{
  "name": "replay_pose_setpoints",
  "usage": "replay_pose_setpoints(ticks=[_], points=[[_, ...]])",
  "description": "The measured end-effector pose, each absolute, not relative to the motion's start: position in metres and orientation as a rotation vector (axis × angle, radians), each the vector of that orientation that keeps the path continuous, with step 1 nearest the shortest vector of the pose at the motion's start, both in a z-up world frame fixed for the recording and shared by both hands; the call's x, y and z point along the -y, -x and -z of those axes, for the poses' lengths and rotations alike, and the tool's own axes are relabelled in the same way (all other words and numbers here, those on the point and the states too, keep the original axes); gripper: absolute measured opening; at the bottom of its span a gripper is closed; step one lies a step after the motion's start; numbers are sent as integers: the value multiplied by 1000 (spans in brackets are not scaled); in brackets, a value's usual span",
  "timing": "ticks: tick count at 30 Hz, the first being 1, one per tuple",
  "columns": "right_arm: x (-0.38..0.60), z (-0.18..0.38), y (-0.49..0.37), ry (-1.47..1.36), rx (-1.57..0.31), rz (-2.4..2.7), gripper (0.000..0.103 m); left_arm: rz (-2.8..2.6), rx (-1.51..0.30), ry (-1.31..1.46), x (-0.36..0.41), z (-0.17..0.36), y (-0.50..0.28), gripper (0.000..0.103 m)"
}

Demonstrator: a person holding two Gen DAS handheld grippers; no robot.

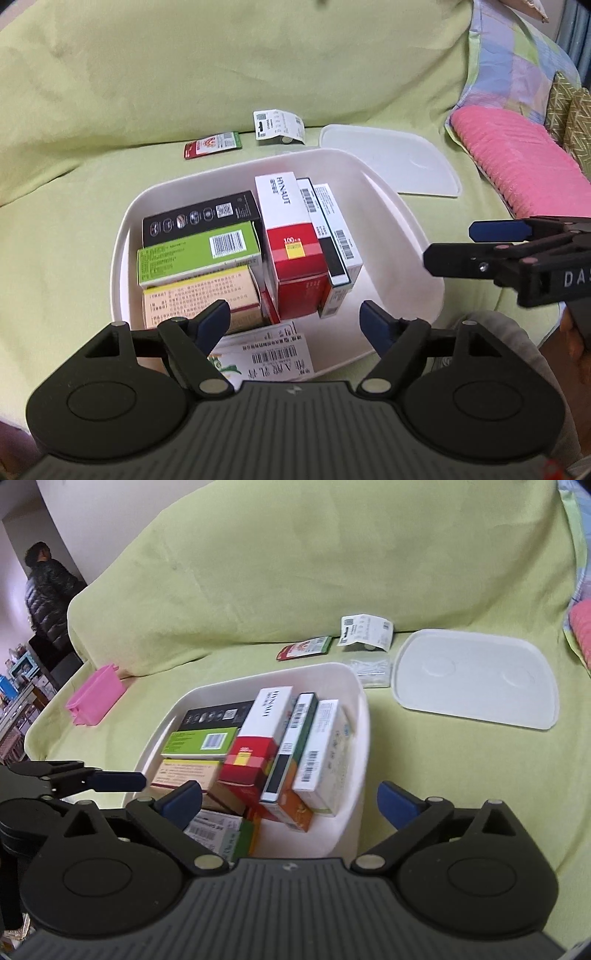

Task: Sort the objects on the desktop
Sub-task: 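Withdraw the right gripper up from the bin, then move the right gripper to the clear box of white floss picks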

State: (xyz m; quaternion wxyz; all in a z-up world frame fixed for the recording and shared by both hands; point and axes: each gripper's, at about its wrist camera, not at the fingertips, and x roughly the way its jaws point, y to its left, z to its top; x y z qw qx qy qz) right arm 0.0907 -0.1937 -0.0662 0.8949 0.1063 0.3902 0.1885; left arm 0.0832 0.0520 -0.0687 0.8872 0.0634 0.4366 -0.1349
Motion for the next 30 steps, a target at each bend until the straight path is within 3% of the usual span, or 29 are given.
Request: replay_pose_setpoints(ticks=[4,14,23,26,30], points=[[210,66,-108,-227,-796,-400,101,313,-888,-194,-52,58,-103,78],[239,66,-215,99,-688,-487,100,406,-809,-338,-43,33,-199,77],[217,129,-321,293,-760,-624,94,465,-888,-258,-29,72,-278,77],[216,139,-350,239,-746,-671,93,484,-903,-241,-22,86,-290,77],[210,152,-380,271,-759,-702,85,501,-908,-230,-21,96,-302,77]])
